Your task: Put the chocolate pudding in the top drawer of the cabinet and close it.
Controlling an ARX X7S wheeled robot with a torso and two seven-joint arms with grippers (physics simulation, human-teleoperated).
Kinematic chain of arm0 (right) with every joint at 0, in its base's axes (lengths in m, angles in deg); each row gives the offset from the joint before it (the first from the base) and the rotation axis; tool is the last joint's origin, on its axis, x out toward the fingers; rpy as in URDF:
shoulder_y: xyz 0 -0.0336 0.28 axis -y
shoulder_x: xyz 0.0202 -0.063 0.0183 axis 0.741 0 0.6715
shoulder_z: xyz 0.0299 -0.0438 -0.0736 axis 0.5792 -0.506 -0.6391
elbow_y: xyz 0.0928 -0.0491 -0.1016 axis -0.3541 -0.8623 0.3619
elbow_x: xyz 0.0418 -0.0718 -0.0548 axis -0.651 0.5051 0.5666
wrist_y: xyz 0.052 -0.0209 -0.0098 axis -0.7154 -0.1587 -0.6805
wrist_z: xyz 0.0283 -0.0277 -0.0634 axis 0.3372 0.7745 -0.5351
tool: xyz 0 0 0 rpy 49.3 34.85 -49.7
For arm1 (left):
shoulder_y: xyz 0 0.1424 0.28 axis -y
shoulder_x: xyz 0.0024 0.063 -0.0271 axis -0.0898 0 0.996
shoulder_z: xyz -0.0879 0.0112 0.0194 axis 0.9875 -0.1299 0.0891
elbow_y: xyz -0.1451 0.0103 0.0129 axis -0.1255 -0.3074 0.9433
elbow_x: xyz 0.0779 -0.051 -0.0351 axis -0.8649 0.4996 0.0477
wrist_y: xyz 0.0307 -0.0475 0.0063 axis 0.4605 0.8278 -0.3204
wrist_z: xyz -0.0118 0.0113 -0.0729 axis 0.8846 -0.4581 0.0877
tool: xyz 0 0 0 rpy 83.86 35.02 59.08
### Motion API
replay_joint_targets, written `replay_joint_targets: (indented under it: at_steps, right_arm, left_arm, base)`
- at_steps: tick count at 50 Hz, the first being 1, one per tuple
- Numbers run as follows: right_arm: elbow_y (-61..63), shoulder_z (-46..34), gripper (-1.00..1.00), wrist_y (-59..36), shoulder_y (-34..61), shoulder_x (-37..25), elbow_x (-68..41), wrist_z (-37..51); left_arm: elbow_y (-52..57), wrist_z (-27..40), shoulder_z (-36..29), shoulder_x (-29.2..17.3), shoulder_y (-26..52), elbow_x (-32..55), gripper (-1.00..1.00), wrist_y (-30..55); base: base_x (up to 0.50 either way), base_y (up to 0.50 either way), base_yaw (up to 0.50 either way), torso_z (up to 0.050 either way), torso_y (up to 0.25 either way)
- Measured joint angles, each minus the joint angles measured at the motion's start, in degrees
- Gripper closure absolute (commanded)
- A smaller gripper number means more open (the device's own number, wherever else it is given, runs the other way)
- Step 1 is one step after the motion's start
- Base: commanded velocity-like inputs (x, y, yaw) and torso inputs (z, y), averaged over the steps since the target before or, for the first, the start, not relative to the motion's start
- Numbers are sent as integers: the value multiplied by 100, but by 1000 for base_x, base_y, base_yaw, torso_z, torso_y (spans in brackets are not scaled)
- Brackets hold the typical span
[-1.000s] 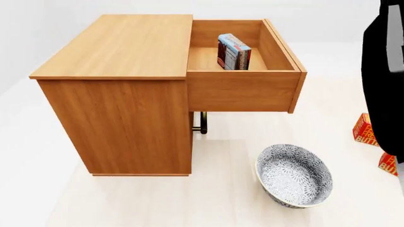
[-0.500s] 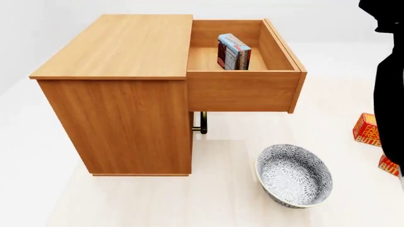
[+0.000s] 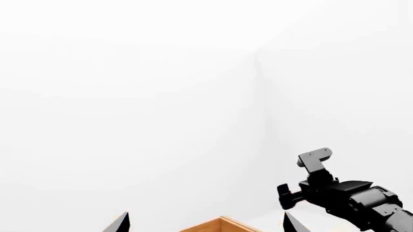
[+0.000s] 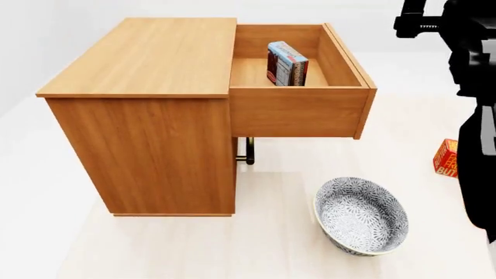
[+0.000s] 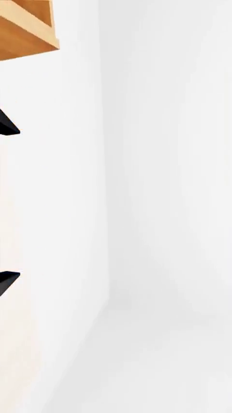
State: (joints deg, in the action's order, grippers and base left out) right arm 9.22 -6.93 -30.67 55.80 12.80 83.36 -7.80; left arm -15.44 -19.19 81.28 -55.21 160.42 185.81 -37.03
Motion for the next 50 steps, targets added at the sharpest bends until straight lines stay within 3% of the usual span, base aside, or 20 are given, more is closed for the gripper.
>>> replay_joint_targets:
  at_steps: [28, 50]
  right_arm:
    - [7, -164, -100, 675, -1319, 84, -93, 780]
    - [293, 71, -100, 754, -1526, 158, -112, 760]
  left_arm:
    - [5, -22, 118, 58, -140, -44, -100, 9]
    - [17, -72, 280, 110, -319, -95, -100, 60]
  base:
    - [0, 0, 0, 0, 0]
    - [0, 0, 0, 0, 0]
